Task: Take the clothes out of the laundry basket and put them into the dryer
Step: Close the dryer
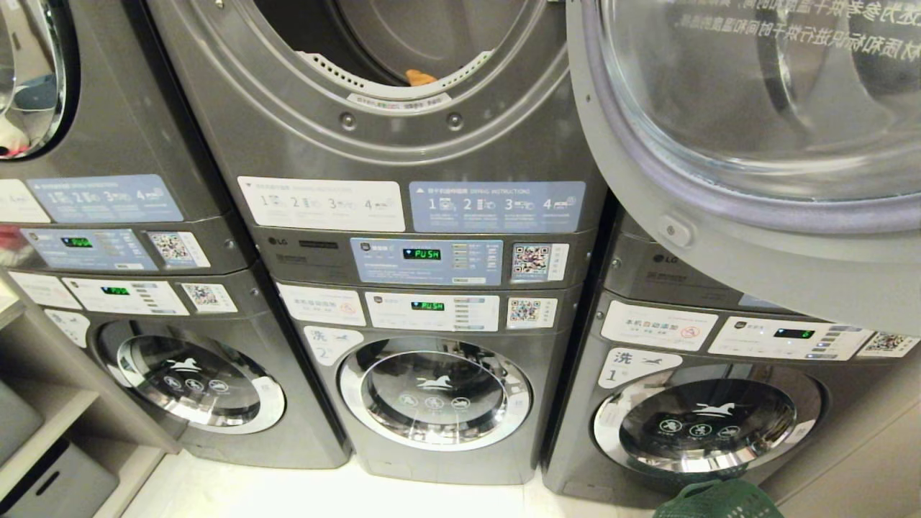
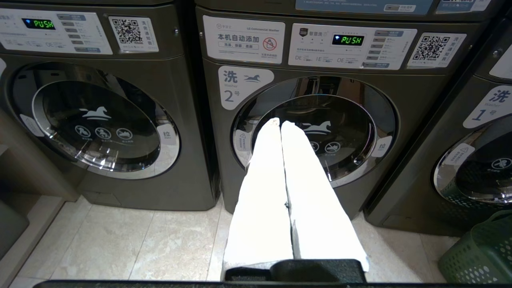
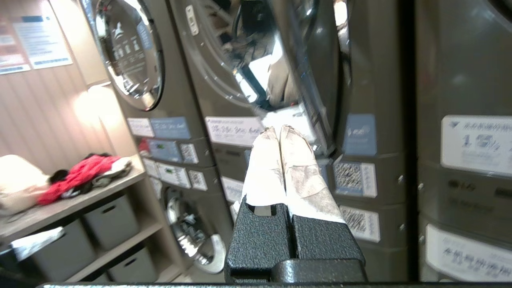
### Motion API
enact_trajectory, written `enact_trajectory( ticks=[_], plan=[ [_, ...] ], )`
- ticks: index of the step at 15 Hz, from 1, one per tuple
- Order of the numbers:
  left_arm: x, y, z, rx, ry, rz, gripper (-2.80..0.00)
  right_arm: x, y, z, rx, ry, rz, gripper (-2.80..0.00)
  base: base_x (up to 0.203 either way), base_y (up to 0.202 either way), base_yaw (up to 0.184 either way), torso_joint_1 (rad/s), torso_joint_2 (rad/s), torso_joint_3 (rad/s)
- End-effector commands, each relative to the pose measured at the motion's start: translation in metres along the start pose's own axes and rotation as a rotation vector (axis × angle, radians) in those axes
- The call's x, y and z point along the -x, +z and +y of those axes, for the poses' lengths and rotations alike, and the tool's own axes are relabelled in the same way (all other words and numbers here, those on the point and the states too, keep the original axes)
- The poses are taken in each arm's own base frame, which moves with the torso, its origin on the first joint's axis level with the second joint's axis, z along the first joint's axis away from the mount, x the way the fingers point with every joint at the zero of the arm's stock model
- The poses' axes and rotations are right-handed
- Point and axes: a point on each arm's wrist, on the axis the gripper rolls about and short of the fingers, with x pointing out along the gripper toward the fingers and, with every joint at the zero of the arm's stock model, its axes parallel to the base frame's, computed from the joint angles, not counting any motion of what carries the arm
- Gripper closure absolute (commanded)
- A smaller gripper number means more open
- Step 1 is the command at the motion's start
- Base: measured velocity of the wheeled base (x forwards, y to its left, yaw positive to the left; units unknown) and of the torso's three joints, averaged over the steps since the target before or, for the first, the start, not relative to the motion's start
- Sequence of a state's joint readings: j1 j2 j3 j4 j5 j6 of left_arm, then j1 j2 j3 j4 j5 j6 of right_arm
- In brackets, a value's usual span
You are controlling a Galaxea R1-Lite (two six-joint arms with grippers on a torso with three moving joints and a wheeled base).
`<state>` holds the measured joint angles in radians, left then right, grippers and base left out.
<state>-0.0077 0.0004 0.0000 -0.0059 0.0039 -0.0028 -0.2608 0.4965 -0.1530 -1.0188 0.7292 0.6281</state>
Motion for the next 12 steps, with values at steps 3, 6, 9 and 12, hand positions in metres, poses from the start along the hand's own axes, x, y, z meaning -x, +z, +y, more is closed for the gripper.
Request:
enact_trajectory(
  ticks=[3, 6, 9, 12],
  plan=[
    [0.000, 0.000, 0.000, 0.000, 0.001, -0.002, 0.00, 0.023, -0.001, 0.024, -0.007, 0.090, 0.019, 0.00, 0.000, 0.000, 0.000, 0.000, 0.00, 0.000],
    [0.000, 0.000, 0.000, 0.000, 0.001, -0.002, 0.00, 0.025, -0.004, 0.023, -0.051, 0.014, 0.080, 0.00, 0.000, 0.000, 0.000, 0.000, 0.00, 0.000],
    [0.000, 0.000, 0.000, 0.000, 0.001, -0.002, 0.00, 0.022, -0.010, 0.009, -0.025, -0.287, 0.114, 0.00, 0.000, 0.000, 0.000, 0.000, 0.00, 0.000],
    [0.000, 0.000, 0.000, 0.000, 0.001, -0.002, 0.00, 0.008, -0.004, -0.004, -0.021, -0.382, 0.131, 0.00, 0.000, 0.000, 0.000, 0.000, 0.00, 0.000]
  ],
)
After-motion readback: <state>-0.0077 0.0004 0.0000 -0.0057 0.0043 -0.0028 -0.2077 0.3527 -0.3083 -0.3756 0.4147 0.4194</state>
